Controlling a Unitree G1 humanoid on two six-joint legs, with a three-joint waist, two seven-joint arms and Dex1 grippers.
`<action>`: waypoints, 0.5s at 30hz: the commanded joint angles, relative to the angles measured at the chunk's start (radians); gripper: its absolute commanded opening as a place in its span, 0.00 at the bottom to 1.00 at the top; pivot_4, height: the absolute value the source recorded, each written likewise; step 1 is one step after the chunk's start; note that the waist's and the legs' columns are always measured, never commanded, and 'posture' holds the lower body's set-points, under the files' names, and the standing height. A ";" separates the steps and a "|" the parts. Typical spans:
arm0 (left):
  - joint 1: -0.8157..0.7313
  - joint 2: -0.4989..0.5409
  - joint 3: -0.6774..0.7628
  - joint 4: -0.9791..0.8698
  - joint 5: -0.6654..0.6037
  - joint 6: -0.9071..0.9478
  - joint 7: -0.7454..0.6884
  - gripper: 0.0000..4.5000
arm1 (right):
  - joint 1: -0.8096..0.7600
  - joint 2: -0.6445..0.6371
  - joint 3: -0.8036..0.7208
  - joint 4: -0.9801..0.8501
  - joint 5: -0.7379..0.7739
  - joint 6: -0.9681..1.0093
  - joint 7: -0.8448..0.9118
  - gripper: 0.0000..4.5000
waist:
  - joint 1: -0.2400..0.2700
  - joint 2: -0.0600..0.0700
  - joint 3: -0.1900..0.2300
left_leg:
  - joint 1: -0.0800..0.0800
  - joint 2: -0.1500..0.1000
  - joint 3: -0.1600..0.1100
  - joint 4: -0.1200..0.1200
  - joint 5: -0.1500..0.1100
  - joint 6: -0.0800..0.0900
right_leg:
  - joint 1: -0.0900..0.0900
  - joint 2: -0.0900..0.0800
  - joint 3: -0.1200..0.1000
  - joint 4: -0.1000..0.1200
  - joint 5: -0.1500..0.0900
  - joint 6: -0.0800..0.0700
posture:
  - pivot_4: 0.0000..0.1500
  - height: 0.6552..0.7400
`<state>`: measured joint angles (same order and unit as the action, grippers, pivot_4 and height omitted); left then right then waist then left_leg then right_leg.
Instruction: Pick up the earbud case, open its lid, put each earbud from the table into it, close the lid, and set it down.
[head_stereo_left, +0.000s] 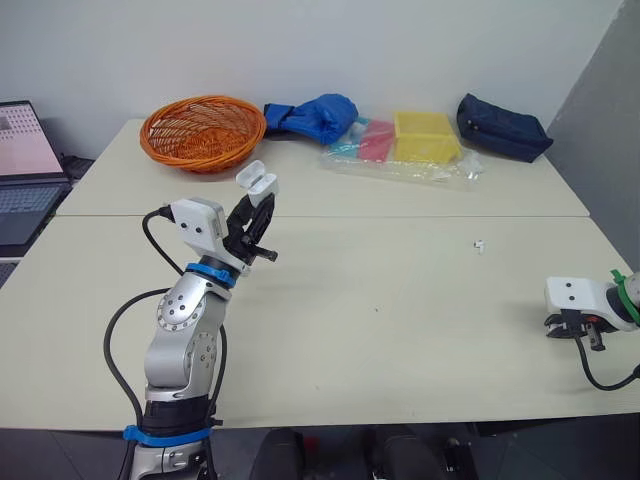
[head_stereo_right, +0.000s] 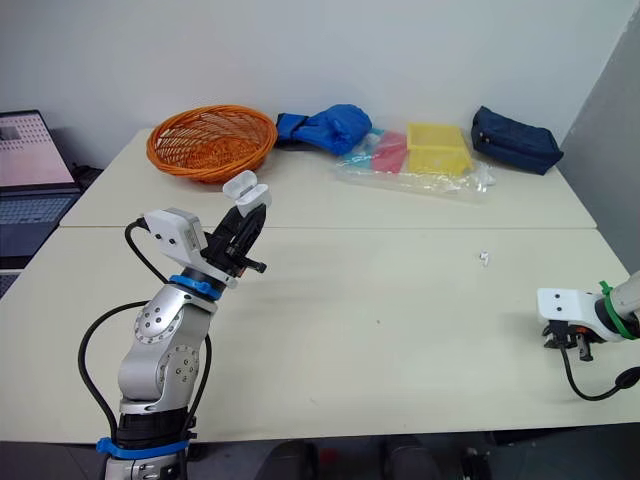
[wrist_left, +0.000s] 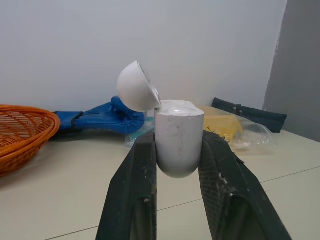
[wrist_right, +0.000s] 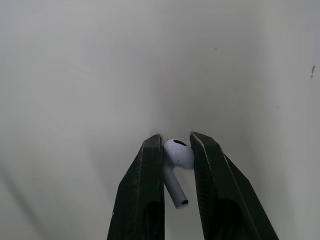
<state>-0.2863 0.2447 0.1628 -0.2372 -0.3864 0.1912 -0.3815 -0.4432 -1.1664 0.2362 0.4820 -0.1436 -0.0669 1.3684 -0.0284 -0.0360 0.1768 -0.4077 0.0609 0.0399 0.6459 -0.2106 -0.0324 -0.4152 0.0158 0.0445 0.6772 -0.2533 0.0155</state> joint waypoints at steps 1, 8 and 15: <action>-0.019 0.011 0.009 -0.039 -0.011 -0.007 0.002 0.17 | 0.003 0.005 -0.007 0.024 -0.027 -0.011 -0.025 0.39 | 0.000 0.000 0.000 | 0.001 0.000 0.000 0.000 0.000 0.000 | 0.001 0.000 0.000 0.000 0.000 0.000 | 1.00 1.00; -0.009 0.012 0.005 -0.037 -0.014 -0.012 0.000 0.17 | 0.023 -0.014 -0.015 0.020 -0.031 -0.052 -0.036 0.64 | 0.001 0.000 0.000 | 0.007 0.000 0.000 -0.002 0.000 0.000 | 0.007 0.000 0.000 -0.001 -0.003 -0.005 | 1.00 1.00; -0.011 0.002 0.003 -0.023 -0.013 -0.023 0.002 0.17 | 0.049 -0.055 -0.038 -0.034 -0.001 -0.028 0.018 0.64 | 0.001 0.000 0.000 | 0.007 0.000 0.000 -0.002 0.000 0.000 | 0.007 -0.001 0.000 -0.001 -0.003 -0.005 | 1.00 1.00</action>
<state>-0.2871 0.2488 0.1632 -0.2365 -0.3943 0.1892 -0.3819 -0.4027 -1.1903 0.2170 0.4672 -0.1437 -0.1088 1.3608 -0.0270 -0.0362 0.1770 -0.4006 0.0610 0.0398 0.6442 -0.2107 -0.0325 -0.4079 0.0152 0.0442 0.6758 -0.2563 0.0108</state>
